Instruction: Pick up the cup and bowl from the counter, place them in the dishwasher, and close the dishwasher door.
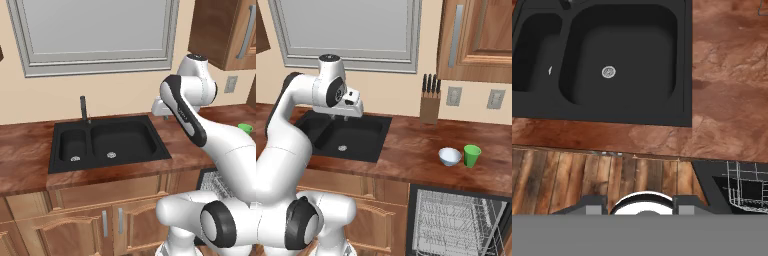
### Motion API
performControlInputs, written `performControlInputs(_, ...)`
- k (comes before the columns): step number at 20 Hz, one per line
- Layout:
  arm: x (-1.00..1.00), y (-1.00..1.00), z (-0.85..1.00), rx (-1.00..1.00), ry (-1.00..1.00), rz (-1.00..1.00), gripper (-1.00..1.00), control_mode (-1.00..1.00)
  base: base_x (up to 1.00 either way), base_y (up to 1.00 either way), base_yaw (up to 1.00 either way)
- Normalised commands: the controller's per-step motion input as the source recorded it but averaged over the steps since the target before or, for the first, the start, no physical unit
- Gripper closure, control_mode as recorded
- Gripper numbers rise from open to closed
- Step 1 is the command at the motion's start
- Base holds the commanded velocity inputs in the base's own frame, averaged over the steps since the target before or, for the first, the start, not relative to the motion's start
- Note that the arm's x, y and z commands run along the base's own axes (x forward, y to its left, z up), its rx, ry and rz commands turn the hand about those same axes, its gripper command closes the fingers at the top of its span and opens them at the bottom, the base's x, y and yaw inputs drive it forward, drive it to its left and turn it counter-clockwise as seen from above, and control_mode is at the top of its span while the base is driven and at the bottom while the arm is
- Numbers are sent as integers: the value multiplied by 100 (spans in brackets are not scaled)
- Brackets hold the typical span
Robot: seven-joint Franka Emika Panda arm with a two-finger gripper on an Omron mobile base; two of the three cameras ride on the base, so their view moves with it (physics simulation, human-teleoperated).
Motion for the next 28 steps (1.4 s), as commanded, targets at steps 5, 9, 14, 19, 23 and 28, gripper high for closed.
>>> performControlInputs(5, 0, -7, -1, -1, 0, 0, -100, -100, 0, 0, 0)
performControlInputs(9, 0, -19, -21, -4, 0, 0, -100, -100, 0, 0, 0)
performControlInputs(14, 0, -24, -37, 0, 0, 0, -100, -100, 0, 0, 0)
performControlInputs(19, 0, -29, -39, 0, 0, 0, -100, -100, 0, 0, 0)
performControlInputs(23, 0, -33, -36, -2, 0, 0, -100, -100, 0, 0, 0)
performControlInputs(28, 0, -35, -27, -11, 0, 0, -100, -100, 0, 0, 0)
